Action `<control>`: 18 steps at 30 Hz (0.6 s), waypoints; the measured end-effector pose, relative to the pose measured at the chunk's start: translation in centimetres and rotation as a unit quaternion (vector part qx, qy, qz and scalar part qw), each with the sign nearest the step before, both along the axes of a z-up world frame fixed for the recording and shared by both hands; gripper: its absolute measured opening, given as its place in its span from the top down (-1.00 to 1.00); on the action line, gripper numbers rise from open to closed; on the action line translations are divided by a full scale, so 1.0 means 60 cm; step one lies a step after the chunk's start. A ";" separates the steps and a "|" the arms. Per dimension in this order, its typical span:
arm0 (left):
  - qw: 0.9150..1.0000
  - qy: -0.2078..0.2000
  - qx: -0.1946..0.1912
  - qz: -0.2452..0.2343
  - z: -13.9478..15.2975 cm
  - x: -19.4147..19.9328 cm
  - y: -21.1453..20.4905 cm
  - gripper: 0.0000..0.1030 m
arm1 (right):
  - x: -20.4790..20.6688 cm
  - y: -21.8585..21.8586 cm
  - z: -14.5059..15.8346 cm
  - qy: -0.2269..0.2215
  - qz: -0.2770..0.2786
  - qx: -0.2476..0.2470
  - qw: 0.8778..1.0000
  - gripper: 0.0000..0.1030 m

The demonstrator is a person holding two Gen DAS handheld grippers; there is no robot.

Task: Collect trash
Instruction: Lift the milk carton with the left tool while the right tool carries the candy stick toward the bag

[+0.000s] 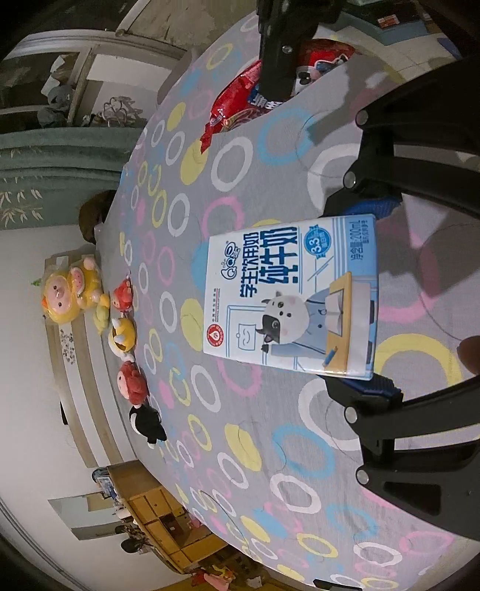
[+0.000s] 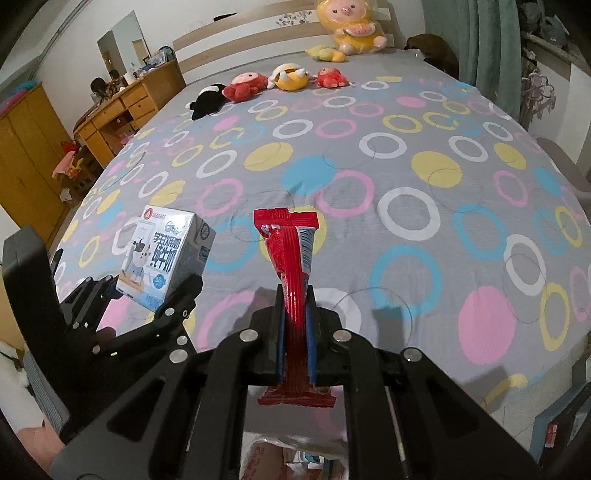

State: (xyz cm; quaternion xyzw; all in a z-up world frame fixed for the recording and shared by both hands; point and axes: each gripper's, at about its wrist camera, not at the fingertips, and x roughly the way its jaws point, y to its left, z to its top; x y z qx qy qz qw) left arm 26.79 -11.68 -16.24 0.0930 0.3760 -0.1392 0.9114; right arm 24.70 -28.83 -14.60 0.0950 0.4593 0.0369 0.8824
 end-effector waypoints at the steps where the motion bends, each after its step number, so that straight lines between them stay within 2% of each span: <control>1: 1.000 0.001 -0.001 -0.003 0.002 -0.006 0.002 -0.23 | -0.006 0.002 0.001 0.000 0.001 0.001 1.000 0.83; 10: 0.999 0.017 0.001 -0.033 -0.003 -0.072 0.016 -0.23 | -0.094 0.013 -0.018 0.015 -0.003 -0.006 1.000 0.83; 18: 0.997 0.043 0.016 -0.054 -0.044 -0.141 0.029 -0.23 | -0.182 0.026 -0.056 0.035 -0.004 -0.018 0.999 0.82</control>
